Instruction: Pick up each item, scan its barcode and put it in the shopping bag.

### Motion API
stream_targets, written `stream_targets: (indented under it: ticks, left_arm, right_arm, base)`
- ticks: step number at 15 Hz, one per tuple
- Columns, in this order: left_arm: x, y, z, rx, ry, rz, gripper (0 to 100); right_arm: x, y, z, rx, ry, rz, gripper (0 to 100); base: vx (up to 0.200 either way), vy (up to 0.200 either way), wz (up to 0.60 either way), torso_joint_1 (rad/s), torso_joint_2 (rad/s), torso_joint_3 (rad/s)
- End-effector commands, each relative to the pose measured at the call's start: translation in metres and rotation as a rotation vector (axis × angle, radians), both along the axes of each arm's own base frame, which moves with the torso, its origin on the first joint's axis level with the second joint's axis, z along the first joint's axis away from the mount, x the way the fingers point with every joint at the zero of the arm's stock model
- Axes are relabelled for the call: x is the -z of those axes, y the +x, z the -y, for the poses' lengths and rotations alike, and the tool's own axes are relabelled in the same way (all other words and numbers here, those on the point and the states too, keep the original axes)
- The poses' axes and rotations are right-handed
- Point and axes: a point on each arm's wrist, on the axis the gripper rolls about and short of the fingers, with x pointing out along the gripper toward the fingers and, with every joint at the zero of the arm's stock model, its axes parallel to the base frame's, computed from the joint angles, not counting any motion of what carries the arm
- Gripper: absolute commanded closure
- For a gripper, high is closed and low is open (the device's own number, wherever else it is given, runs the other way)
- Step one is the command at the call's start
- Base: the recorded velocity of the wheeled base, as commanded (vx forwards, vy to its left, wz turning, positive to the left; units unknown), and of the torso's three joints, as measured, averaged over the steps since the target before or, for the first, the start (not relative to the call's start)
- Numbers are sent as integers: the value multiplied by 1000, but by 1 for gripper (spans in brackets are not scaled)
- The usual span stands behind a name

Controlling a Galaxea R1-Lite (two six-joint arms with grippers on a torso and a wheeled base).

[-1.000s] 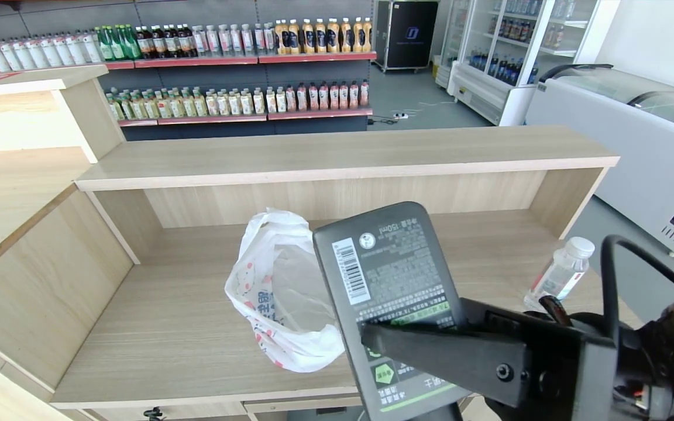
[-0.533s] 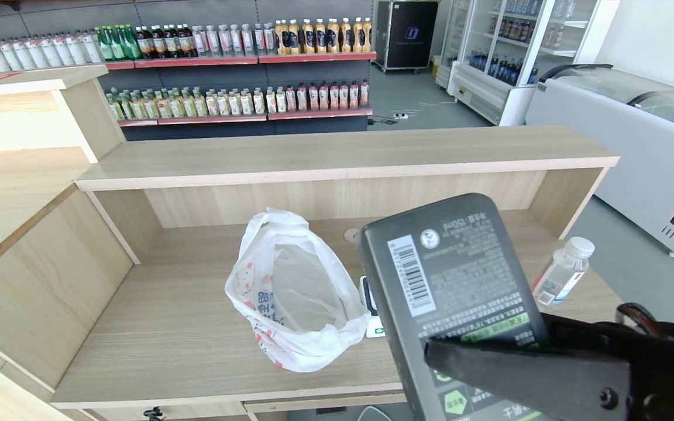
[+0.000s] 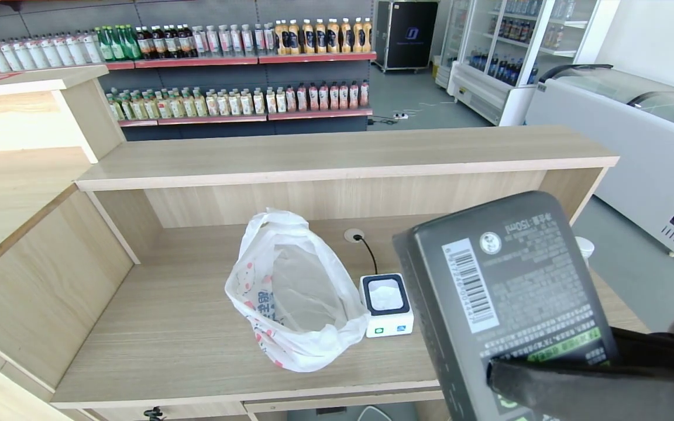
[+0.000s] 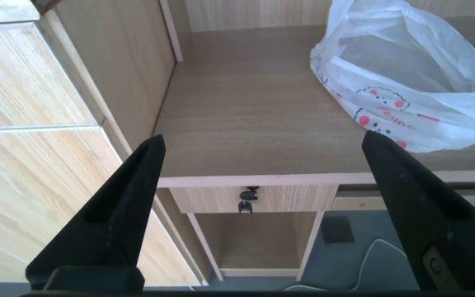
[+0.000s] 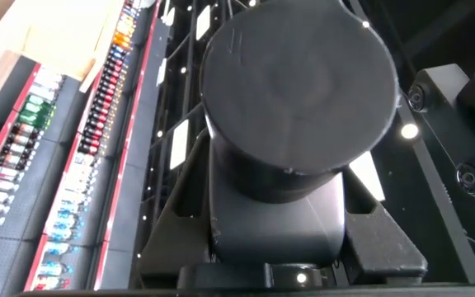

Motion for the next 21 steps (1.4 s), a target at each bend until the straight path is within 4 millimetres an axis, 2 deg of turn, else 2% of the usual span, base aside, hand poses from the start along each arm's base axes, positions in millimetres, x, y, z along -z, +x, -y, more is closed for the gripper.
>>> stream_targets:
  ticks: [1, 13, 16, 18, 19, 20, 21]
  left_arm:
    - [0, 0, 0, -1, 0, 0, 0]
    - [0, 0, 0, -1, 0, 0, 0]
    - [0, 0, 0, -1, 0, 0, 0]
    - [0, 0, 0, -1, 0, 0, 0]
    - [0, 0, 0, -1, 0, 0, 0]
    - [0, 0, 0, -1, 2, -1, 0]
    - [0, 0, 0, -1, 0, 0, 0]
  right_arm:
    - [0, -1, 1, 0, -5, -1, 100]
    - [0, -4, 7, 6, -25, -2, 100]
    - [-2, -1, 7, 12, -15, -58, 100]
    - [-2, 23, 29, 203, 61, -441, 100]
    - [-1, 26, 35, 253, 97, -536, 100]
    - [0, 35, 50, 386, 232, -776, 100]
    - [-4, 41, 63, 478, 443, -971, 100]
  base:
    - [0, 0, 0, 0, 0, 0]
    - [0, 0, 0, 0, 0, 0]
    - [0, 0, 0, 0, 0, 0]
    - [0, 0, 0, 0, 0, 0]
    - [0, 0, 0, 0, 0, 0]
    - [0, 0, 0, 0, 0, 0]
    - [0, 0, 0, 0, 0, 0]
